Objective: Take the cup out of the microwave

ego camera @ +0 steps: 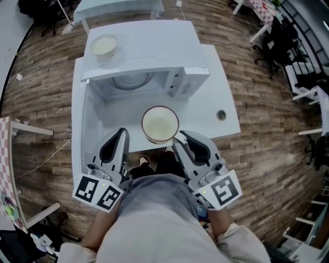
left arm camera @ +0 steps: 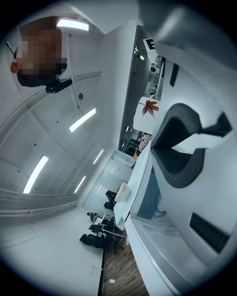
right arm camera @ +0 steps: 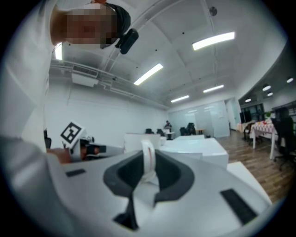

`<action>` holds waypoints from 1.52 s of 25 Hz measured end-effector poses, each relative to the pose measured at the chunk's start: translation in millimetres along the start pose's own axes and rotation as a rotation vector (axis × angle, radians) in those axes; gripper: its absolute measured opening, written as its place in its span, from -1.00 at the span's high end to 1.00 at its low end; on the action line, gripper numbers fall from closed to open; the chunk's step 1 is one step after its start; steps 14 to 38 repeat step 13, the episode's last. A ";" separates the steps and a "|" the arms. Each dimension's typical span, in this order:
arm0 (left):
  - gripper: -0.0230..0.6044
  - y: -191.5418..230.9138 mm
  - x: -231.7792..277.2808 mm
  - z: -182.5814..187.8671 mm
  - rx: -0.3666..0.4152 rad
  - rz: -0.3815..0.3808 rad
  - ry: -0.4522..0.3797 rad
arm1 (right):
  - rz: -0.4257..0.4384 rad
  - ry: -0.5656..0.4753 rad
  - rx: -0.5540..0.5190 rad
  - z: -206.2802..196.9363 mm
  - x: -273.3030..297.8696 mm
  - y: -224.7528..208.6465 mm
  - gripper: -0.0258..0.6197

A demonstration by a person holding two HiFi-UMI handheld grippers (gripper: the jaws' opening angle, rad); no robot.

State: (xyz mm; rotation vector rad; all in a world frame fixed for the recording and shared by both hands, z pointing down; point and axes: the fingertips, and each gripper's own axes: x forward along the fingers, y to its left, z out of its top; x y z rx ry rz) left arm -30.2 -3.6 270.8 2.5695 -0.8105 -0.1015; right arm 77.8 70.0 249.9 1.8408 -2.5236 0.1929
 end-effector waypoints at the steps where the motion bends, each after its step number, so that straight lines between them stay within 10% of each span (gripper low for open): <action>1: 0.88 -0.6 0.4 0.9 0.001 -0.002 -0.002 | 0.001 0.000 0.000 0.0 0.2 0.0 0.70; 38: 0.88 -8.3 6.7 0.0 0.003 -0.024 -0.004 | 0.007 -0.010 0.002 3.6 -2.7 -0.7 0.70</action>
